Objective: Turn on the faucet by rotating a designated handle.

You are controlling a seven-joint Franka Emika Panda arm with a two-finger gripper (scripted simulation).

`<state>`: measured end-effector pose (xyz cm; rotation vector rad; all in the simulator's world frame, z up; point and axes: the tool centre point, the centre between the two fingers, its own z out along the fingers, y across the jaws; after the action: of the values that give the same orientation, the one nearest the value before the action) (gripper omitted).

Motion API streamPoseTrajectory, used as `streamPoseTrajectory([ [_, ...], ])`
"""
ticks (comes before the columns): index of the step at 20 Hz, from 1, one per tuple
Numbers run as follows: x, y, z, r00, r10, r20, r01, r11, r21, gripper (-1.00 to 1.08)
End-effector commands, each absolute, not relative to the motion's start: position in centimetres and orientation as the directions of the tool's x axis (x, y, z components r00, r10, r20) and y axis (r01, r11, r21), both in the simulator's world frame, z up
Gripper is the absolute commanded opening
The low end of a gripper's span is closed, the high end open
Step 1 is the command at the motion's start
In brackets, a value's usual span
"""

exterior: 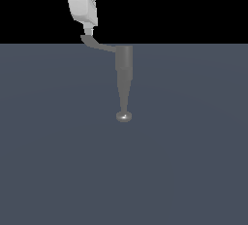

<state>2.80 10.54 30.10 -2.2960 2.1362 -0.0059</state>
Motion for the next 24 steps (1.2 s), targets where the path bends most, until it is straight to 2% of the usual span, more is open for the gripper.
streamPoseTrajectory([
  [1,1.8,10.4,29.9,0.071,-0.997,0.0,-0.997,-0.071,0.0,-1.0],
  [15,-2.5,9.9,29.9,0.07,-0.998,0.0,-0.998,-0.07,0.0,-1.0],
  [17,-1.9,9.9,30.2,0.069,-0.998,-0.001,-0.998,-0.069,-0.009,-1.0],
  [24,-3.8,7.8,30.1,0.069,-0.998,-0.001,-0.998,-0.069,-0.006,-1.0],
])
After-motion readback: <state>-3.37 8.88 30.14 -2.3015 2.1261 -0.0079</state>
